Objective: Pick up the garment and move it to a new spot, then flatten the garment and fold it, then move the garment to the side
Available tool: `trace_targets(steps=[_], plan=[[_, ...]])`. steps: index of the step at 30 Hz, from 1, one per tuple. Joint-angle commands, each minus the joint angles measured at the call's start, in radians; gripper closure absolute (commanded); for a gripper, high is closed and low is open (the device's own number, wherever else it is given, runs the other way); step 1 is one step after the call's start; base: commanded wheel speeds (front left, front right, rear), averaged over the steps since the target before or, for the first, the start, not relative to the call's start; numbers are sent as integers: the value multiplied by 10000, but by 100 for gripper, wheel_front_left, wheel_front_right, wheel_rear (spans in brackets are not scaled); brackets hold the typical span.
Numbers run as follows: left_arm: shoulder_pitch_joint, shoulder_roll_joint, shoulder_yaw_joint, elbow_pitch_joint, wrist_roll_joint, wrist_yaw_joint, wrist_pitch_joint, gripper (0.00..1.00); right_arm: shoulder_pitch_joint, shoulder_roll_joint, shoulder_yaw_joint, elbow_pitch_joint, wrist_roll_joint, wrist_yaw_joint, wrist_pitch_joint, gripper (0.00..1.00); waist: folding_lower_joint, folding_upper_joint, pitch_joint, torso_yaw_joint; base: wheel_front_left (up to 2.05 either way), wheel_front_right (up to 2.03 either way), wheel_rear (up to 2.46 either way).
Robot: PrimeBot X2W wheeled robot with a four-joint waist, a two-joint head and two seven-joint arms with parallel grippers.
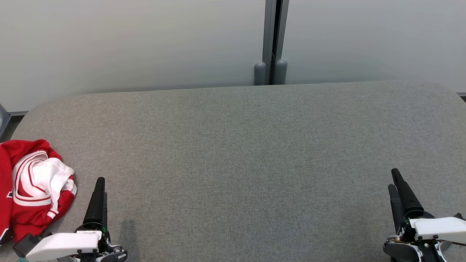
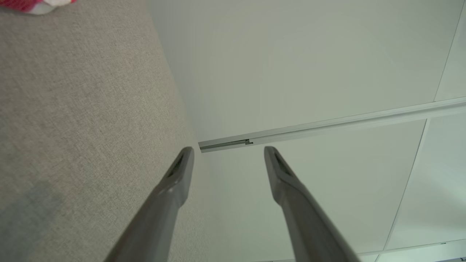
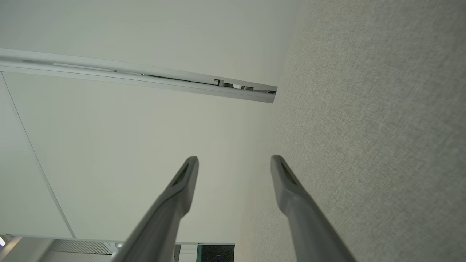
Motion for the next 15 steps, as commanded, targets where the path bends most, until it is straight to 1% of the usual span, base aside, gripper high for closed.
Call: trace_targets(steps=[1, 10, 15], plan=[[-346, 92, -16, -116, 426, -7, -94, 0, -305, -139, 49, -156, -389, 8, -125, 0, 0, 0, 4, 1, 0, 0, 0], [-350, 80, -39, -63, 2731, 37, -492, 0, -378, -114, 179, -160, -2422, 10, -522, 0, 0, 0, 49, 1, 0, 0, 0], [-342, 74, -82, -74, 3766, 117, -698, 0, -427, -102, 257, -98, -3418, 11, -729, 0, 0, 0, 72, 2, 0, 0, 0]])
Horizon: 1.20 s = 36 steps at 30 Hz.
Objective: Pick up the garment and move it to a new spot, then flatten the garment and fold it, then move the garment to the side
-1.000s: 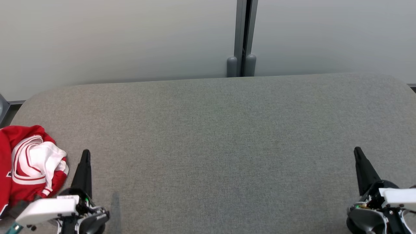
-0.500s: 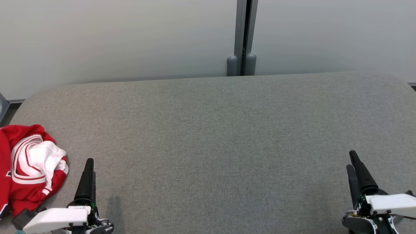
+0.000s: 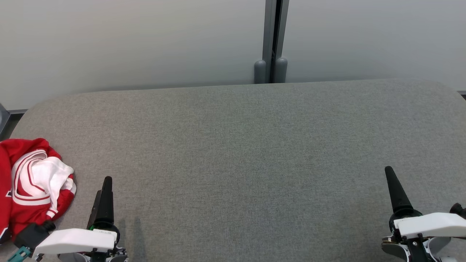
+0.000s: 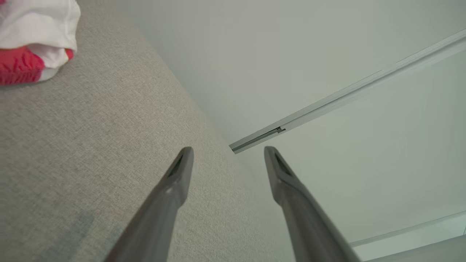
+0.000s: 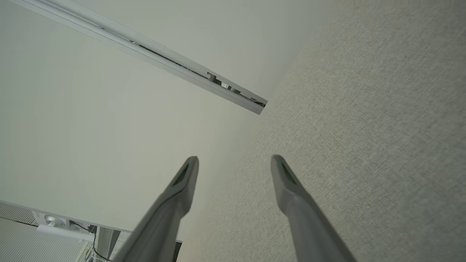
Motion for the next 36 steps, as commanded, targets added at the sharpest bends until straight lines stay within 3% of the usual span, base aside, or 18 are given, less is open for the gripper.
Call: trace_targets(steps=[1, 18, 36], plan=[[-283, 77, -17, -136, 450, 41, -103, 0, -321, -104, 55, -95, -426, 11, -134, 0, 0, 0, 9, 3, 0, 0, 0], [-447, 163, -369, 395, 3316, 393, -715, 0, -547, -98, 271, 518, -3264, 14, -751, 0, 0, 0, 181, 38, 0, 0, 0], [-480, 335, -709, 689, 5634, 831, -1270, 0, -667, -94, 541, 791, -5670, 16, -1297, 0, 0, 0, 296, 54, 0, 0, 0]])
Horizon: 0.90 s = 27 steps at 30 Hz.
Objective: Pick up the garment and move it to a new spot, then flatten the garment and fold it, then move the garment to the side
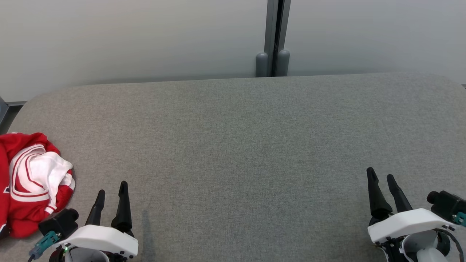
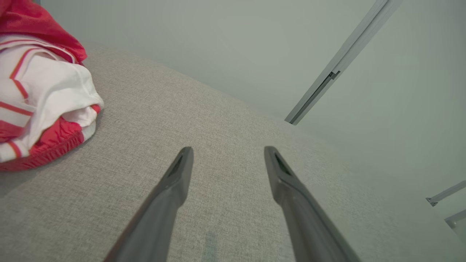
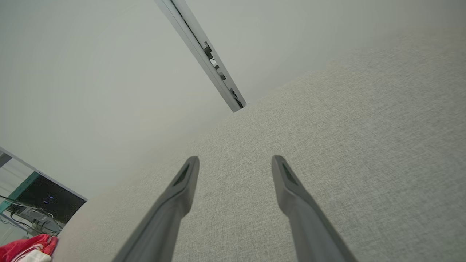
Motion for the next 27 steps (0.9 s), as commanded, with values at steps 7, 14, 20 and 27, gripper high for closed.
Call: trace_targets(steps=[7, 14, 20, 27], plan=[[-190, 169, -121, -5, 996, 184, -271, 0, -182, -99, 34, -122, -1092, 16, -276, 0, 0, 0, -10, 37, 0, 0, 0], [-62, 225, -208, 16, 1744, 343, -457, 0, -64, -99, 19, -170, -1945, 17, -463, 0, 0, 0, -78, 53, 0, 0, 0], [38, 280, -275, 67, 2254, 456, -561, 0, 36, -100, 83, -208, -2496, 18, -590, 0, 0, 0, -140, 58, 0, 0, 0], [67, 295, -333, 127, 2864, 593, -734, 0, 112, -103, 49, -241, -3216, 19, -747, 0, 0, 0, -193, 79, 0, 0, 0]])
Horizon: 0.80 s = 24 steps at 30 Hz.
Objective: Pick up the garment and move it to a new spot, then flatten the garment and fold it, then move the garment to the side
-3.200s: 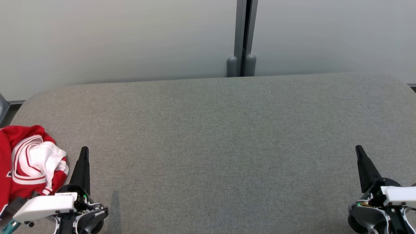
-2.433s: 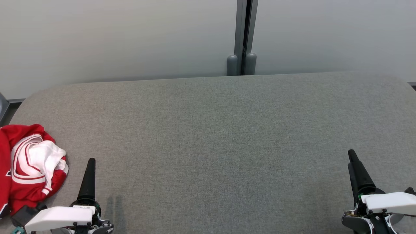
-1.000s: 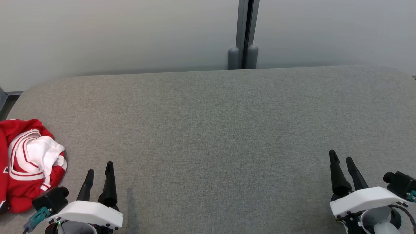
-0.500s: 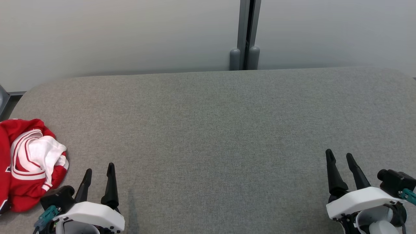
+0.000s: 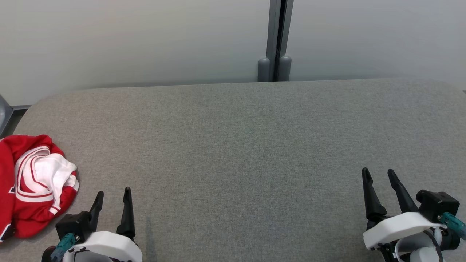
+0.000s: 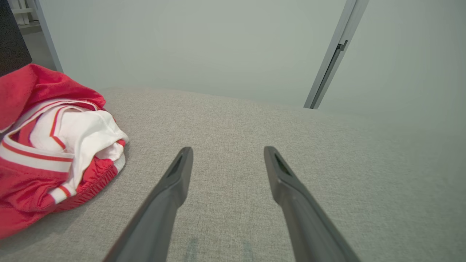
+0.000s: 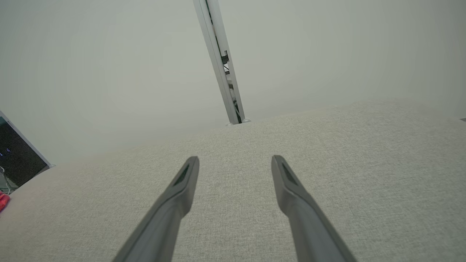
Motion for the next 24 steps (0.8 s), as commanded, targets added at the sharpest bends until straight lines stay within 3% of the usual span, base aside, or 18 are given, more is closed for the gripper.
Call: trace_targets(steps=[1, 24], plan=[[-57, 85, -2, -30, 204, 78, -79, 0, 17, -96, -13, -64, -238, 19, -122, 0, 0, 0, -8, 5, 0, 0, 0], [96, 90, 76, 99, 2064, 341, -550, 0, 33, -116, -326, 153, -2145, 22, -580, 0, 0, 0, -14, 25, 0, 0, 0]])
